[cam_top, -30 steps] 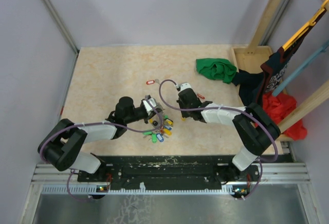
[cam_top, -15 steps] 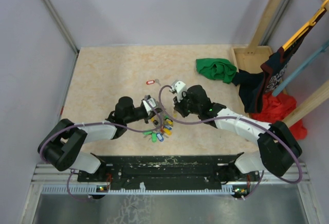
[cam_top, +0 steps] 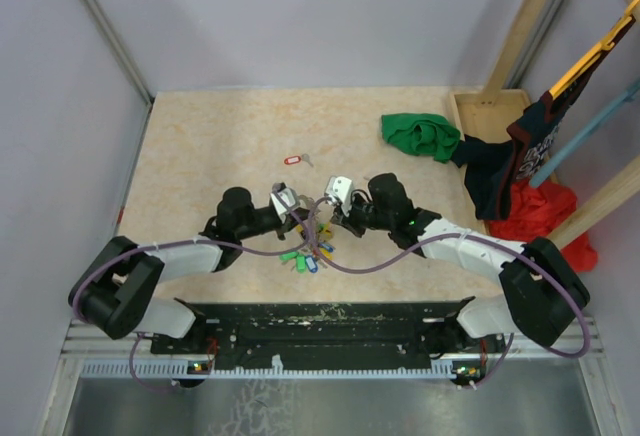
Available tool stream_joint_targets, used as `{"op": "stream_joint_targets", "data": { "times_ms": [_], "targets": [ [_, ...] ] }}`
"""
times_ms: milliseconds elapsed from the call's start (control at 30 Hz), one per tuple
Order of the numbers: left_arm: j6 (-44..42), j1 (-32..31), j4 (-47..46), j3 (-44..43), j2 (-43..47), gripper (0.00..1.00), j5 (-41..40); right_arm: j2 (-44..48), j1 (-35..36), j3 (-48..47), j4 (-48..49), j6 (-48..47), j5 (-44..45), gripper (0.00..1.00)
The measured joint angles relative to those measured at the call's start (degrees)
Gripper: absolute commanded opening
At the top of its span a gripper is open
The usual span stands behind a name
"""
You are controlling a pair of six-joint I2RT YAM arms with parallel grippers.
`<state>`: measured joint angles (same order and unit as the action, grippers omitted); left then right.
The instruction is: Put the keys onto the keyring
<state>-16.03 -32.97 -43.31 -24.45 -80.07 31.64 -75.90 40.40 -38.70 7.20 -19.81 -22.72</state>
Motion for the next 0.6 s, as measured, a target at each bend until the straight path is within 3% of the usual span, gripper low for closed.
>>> {"op": "stream_joint_targets", "data": {
  "times_ms": [600],
  "targets": [
    [0.2,0.5,-0.7,0.0,-0.6,0.0,5.2,-1.5,0.0,-0.4,3.3,-9.9,-6.1,0.0]
  ]
}}
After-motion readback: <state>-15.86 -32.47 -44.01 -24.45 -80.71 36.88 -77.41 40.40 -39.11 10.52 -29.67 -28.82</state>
